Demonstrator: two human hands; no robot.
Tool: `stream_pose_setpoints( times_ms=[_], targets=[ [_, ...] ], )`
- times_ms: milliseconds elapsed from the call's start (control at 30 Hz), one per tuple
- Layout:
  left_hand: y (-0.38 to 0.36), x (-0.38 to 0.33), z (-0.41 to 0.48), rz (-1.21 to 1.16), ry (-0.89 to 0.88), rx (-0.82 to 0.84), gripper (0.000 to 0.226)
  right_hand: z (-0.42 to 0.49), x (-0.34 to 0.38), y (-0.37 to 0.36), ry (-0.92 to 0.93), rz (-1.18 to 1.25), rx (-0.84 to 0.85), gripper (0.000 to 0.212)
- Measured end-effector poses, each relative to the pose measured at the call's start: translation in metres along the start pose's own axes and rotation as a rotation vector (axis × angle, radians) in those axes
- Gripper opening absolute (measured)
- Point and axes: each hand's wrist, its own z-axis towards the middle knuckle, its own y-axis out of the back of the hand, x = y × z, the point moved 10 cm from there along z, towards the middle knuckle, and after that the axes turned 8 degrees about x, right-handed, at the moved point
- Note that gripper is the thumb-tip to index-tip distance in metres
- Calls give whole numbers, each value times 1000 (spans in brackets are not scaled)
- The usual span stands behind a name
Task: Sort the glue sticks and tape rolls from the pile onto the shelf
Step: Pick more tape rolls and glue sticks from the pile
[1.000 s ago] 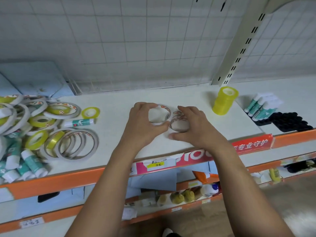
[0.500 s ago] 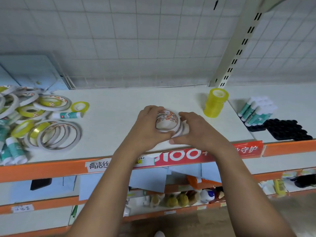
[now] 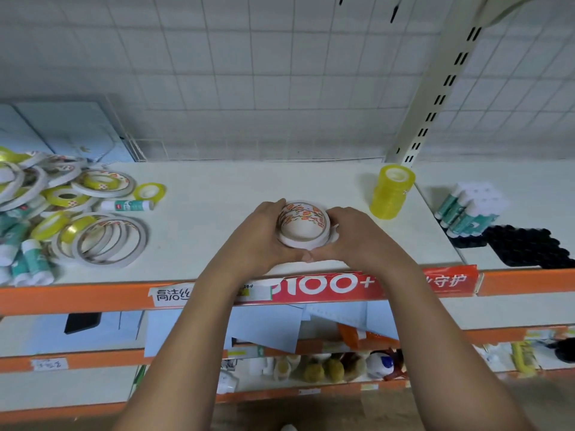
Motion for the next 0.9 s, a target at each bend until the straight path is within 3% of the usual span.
stream_pose_setpoints(
  times_ms=[200, 400, 500, 633, 767, 900],
  targets=[
    [5, -3, 1, 64, -3, -48, 96, -1, -1, 2, 22, 25, -15, 61],
    [1, 7, -1, -163, 66, 50, 111, 0, -3, -2, 41, 46, 64, 62],
    [5, 8, -3, -212, 66, 61, 86, 3, -9, -1, 8, 106, 99, 70],
    [6, 4, 0, -222, 59, 54, 64, 7, -9, -2, -7, 101, 109, 58],
    [6, 5, 4, -175, 67, 35, 61, 10, -9, 0, -14, 110, 108, 52],
    [5, 8, 6, -170, 61, 63, 69, 8, -7, -1, -29, 49, 119, 63]
  ],
)
